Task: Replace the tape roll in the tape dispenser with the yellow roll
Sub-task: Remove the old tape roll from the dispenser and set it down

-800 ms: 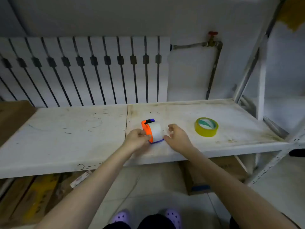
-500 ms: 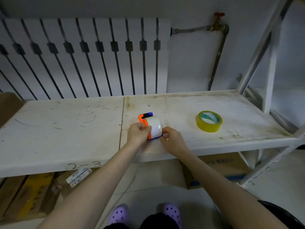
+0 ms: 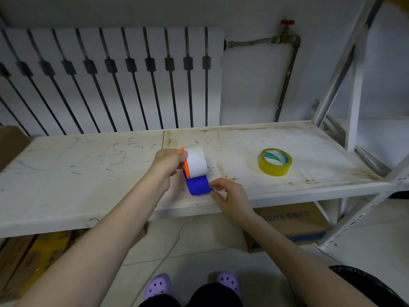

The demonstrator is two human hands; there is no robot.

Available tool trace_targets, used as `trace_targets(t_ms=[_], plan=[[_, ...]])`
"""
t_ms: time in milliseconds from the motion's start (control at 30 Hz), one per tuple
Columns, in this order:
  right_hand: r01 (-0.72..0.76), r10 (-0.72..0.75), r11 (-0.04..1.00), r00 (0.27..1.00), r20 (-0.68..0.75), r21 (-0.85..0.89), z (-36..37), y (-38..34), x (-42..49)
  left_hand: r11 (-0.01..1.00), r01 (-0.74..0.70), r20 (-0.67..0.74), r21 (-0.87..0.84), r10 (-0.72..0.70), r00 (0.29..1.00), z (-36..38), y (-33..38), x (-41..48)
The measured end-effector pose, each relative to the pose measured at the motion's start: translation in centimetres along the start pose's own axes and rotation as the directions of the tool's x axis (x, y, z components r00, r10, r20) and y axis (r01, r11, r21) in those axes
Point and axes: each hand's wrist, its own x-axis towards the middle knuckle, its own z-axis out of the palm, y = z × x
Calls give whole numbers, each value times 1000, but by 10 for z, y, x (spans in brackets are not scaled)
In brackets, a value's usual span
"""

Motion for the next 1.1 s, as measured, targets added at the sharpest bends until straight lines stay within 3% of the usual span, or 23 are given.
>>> trace_targets(t_ms=[67,233,367,600,733,833,1000,1100], plan=[[24,-24,1000,999,24,16,-7,-6,-3,998,-42,13,50,42,999,1,2,-11],[65,-8,953,982,-190,297,-29,-42,-6,989,-120,104,90,111,988,3,4,-33],[52,14,969,965,-263,241,-31,-56,-13,978,-161,151,132,141,978,7,2,-43],[-56,139,945,960,-242,321,-40,-48,-15,981,-152,151,117,134,980,1,-6,-47],[-89,175,891,972,-156,445,-44,-40,-12,974,-149,126,169,129,984,-2,-8,-42],[-75,200,875,956,-215,478,-51,-29,-10,970,-151,105,189,133,986,-3,-12,-36],[-60,117,984,928,-353,166,-66,-1,-3,958,-169,99,233,150,984,-1,-16,-29],[17,-104,976,910,-401,-216,-76,20,4,946,-195,101,260,174,979,3,-18,-25]])
